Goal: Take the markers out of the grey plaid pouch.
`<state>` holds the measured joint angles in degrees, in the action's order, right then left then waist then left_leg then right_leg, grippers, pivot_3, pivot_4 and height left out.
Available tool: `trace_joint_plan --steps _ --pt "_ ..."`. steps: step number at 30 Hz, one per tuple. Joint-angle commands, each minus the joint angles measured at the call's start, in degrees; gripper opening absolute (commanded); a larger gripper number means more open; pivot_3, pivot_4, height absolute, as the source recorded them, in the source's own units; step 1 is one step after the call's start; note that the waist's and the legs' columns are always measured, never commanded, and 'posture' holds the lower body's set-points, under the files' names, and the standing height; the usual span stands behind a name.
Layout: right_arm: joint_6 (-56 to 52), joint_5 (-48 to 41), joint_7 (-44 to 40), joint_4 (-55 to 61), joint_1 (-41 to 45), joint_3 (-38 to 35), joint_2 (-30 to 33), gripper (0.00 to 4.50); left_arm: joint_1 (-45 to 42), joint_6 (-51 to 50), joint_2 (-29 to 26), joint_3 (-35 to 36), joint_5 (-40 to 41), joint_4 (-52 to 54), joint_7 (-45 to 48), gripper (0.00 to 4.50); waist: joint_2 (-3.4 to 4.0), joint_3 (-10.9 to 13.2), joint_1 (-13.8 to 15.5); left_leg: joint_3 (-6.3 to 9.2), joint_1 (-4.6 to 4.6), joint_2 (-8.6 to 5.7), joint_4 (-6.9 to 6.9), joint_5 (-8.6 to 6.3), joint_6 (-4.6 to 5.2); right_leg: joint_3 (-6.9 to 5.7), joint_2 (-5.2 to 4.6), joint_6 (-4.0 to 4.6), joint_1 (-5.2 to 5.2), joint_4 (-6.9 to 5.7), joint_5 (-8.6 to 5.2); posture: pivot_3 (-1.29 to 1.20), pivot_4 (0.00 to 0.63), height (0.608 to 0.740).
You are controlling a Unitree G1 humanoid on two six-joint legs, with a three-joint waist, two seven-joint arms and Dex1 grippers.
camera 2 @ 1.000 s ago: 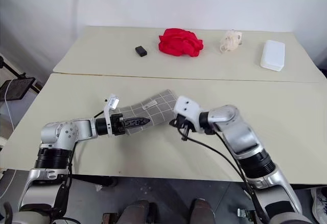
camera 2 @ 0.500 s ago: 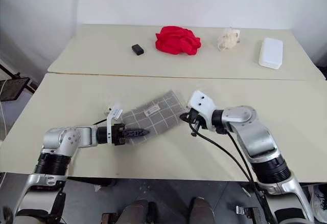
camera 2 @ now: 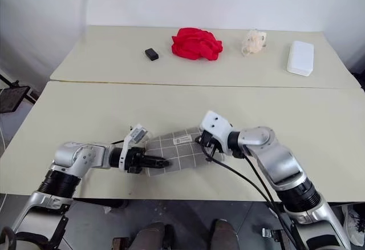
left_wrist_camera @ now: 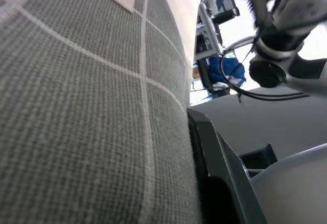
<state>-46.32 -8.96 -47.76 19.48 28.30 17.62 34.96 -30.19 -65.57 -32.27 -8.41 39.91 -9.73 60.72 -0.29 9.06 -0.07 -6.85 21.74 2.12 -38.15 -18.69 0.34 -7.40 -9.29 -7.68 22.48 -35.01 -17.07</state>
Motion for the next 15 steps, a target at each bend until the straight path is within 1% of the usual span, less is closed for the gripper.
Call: trace_joint_plan --steps 1,3,7,10,12,15 --pt "0.23 1.47 0.43 -0.57 -0.99 0.76 1.85 0.00 0.92 1.01 -1.15 2.20 -0.81 -0.26 -0.44 1.51 -0.06 0.04 -0.11 0.01 0.00 0.03 -0.01 0.01 -0.01 -0.01 0.01 0.00 0.00 -0.01 0.00 0.00 0.150 0.740" --pt "0.73 1.77 0.64 -1.75 -1.27 0.97 2.22 0.00 1.93 1.40 -1.77 3.62 -1.26 -0.84 -1.52 2.16 -0.06 0.04 -0.15 0.02 0.00 0.08 -0.01 0.02 -0.02 -0.03 0.03 0.00 0.00 -0.02 0.00 0.00 0.150 0.740" --pt "1.03 1.86 0.52 -2.04 -1.71 1.33 2.49 0.00 3.46 0.86 -2.99 6.29 -3.05 -1.76 -4.90 3.28 -0.09 0.02 -0.15 0.02 -0.06 0.11 -0.01 0.02 -0.02 -0.02 0.05 0.00 -0.03 -0.04 0.00 0.00 0.150 0.740" --pt "0.86 1.67 0.32 -1.50 -1.92 1.55 2.45 0.00 3.33 1.39 -2.55 10.56 -4.15 -4.92 -9.88 3.28 -0.10 0.01 -0.10 0.11 -0.21 0.14 -0.01 0.02 -0.02 0.04 0.04 0.00 -0.11 -0.05 0.00 0.00 0.150 0.740" --pt "0.88 1.61 0.21 -1.17 -2.07 1.68 2.42 0.00 2.53 0.86 -1.70 14.05 -3.33 -7.17 -12.46 3.28 -0.11 0.00 -0.11 0.22 -0.28 0.17 -0.02 0.02 -0.03 0.08 0.04 0.00 -0.12 -0.05 0.00 0.00 0.150 0.740" --pt "0.81 1.54 0.26 -0.67 -2.33 1.74 2.29 0.00 1.46 -2.51 -0.38 18.13 -1.86 -8.61 -15.90 3.28 -0.12 0.00 -0.15 0.25 -0.39 0.19 -0.02 0.03 -0.03 0.14 0.04 0.00 -0.13 -0.05 0.00 0.00 0.150 0.740"
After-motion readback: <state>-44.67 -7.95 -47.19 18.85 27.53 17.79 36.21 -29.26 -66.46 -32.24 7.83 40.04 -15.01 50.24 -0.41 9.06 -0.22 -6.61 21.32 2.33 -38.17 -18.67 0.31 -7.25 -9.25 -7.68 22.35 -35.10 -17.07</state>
